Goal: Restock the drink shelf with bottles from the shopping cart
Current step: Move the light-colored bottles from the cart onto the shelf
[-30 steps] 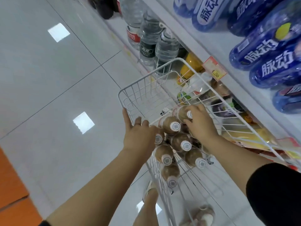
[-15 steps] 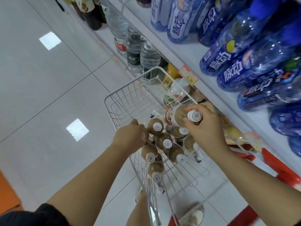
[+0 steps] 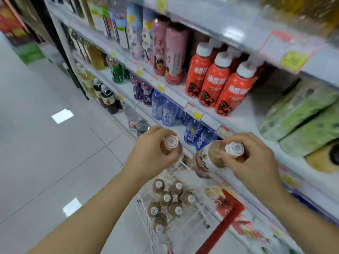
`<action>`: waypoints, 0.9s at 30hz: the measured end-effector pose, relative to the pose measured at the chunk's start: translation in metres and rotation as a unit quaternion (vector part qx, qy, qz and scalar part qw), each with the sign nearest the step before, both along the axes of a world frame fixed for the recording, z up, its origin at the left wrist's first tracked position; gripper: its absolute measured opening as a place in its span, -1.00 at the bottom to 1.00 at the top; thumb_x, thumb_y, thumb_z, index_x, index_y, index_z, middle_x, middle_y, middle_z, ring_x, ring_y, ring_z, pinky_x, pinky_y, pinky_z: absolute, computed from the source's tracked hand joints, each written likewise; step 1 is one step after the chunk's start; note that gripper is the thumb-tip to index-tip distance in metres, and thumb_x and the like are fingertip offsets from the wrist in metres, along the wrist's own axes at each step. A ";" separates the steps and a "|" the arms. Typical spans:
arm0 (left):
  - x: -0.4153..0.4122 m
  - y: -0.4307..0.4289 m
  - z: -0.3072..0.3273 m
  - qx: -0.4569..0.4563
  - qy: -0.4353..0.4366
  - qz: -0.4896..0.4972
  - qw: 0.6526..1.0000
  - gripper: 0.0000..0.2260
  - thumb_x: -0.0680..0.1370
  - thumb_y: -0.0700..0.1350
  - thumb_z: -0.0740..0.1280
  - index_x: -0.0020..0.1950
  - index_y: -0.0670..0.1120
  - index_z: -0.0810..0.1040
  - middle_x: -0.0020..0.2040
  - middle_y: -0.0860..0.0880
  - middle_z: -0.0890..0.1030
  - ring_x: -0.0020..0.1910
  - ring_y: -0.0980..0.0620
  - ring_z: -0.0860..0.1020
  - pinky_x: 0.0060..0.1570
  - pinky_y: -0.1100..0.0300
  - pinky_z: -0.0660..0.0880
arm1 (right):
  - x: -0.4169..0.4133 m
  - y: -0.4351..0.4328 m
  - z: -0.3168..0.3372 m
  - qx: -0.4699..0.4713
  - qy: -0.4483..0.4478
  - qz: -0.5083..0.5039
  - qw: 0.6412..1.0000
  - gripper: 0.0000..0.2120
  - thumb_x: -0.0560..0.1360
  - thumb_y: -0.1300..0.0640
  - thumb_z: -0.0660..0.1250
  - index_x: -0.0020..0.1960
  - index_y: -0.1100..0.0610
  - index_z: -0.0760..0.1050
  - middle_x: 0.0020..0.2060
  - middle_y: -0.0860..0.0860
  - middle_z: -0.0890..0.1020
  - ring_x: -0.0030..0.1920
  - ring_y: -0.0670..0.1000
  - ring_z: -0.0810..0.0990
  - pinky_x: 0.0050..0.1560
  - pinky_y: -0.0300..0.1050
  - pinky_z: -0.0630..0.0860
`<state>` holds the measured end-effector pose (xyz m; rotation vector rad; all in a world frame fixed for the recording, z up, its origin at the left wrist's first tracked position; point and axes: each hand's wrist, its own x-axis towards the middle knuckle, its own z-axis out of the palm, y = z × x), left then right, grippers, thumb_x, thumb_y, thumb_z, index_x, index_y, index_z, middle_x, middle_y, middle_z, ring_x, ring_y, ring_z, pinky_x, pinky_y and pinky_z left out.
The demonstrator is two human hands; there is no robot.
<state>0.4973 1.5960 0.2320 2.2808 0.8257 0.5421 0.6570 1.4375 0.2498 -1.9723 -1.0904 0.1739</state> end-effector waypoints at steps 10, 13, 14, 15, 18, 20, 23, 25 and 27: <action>0.069 -0.075 0.209 0.071 -0.173 -0.129 0.974 -0.83 0.40 -0.07 0.45 -0.08 0.10 0.52 -0.28 0.21 0.51 -0.28 0.37 0.48 -0.33 0.55 0.31 | 0.017 -0.104 0.189 0.132 -0.225 -0.038 0.965 -0.79 0.33 0.19 0.37 -0.08 0.00 0.45 -0.14 -0.21 0.52 -0.10 -0.41 0.44 -0.09 -0.59 0.28; 0.088 -0.103 0.243 0.097 -0.234 -0.167 0.953 -0.79 0.39 -0.07 0.46 -0.07 0.14 0.51 -0.24 0.22 0.50 -0.29 0.35 0.46 -0.29 0.53 0.31 | 0.024 -0.139 0.218 0.159 -0.296 -0.061 0.940 -0.79 0.37 0.17 0.36 -0.04 -0.02 0.42 -0.13 -0.23 0.47 -0.07 -0.37 0.43 -0.10 -0.54 0.32; 0.095 -0.111 0.252 0.111 -0.255 -0.176 0.944 -0.78 0.39 -0.07 0.46 -0.05 0.14 0.51 -0.23 0.22 0.50 -0.27 0.33 0.46 -0.27 0.51 0.32 | 0.026 -0.151 0.226 0.168 -0.317 -0.070 0.931 -0.82 0.40 0.13 0.35 -0.03 -0.02 0.41 -0.13 -0.24 0.45 -0.05 -0.35 0.43 -0.10 -0.52 0.32; 0.101 -0.118 0.258 0.123 -0.276 -0.187 0.935 -0.78 0.39 -0.08 0.46 -0.03 0.14 0.51 -0.21 0.21 0.51 -0.25 0.30 0.47 -0.25 0.49 0.34 | 0.029 -0.162 0.233 0.175 -0.339 -0.081 0.921 -0.84 0.42 0.09 0.32 -0.03 -0.01 0.40 -0.13 -0.24 0.43 -0.03 -0.34 0.42 -0.09 -0.52 0.32; 0.121 -0.138 0.268 0.155 -0.347 -0.218 0.899 -0.78 0.42 -0.07 0.42 0.03 0.09 0.52 -0.07 0.18 0.54 -0.09 0.28 0.49 -0.10 0.46 0.39 | 0.039 -0.188 0.245 0.189 -0.395 -0.124 0.891 -0.85 0.44 0.10 0.28 -0.01 0.04 0.38 -0.11 -0.15 0.41 0.00 -0.31 0.41 -0.02 -0.50 0.32; 0.138 -0.151 0.266 0.167 -0.377 -0.223 0.883 -0.76 0.43 -0.08 0.40 0.07 0.02 0.53 -0.02 0.19 0.51 0.00 0.31 0.47 -0.01 0.48 0.37 | 0.050 -0.198 0.243 0.186 -0.417 -0.142 0.878 -0.86 0.45 0.11 0.26 0.01 0.07 0.39 -0.09 -0.08 0.43 -0.03 -0.24 0.42 0.02 -0.48 0.34; 0.168 -0.167 0.257 0.156 -0.387 -0.225 0.880 -0.75 0.43 -0.11 0.40 0.10 -0.05 0.54 0.01 0.07 0.52 0.02 0.32 0.45 0.04 0.52 0.31 | 0.076 -0.204 0.236 0.158 -0.423 -0.154 0.879 -0.84 0.44 0.21 0.30 0.01 0.11 0.41 -0.06 -0.06 0.43 -0.04 -0.14 0.44 0.05 -0.42 0.36; 0.187 -0.173 0.252 0.129 -0.387 -0.224 0.885 -0.76 0.43 -0.13 0.40 0.09 -0.03 0.54 0.04 0.04 0.51 0.04 0.31 0.44 0.04 0.53 0.30 | 0.092 -0.204 0.234 0.148 -0.394 -0.153 0.894 -0.79 0.42 0.25 0.32 0.01 0.07 0.43 -0.05 -0.12 0.42 -0.01 -0.21 0.44 0.06 -0.43 0.35; 0.204 -0.173 0.249 0.087 -0.384 -0.211 0.895 -0.75 0.46 -0.14 0.41 0.08 0.08 0.50 0.04 0.11 0.49 0.05 0.29 0.45 0.03 0.48 0.35 | 0.103 -0.201 0.235 0.157 -0.350 -0.158 0.910 -0.77 0.44 0.24 0.32 0.02 -0.01 0.43 -0.06 -0.19 0.43 0.03 -0.29 0.44 0.05 -0.47 0.34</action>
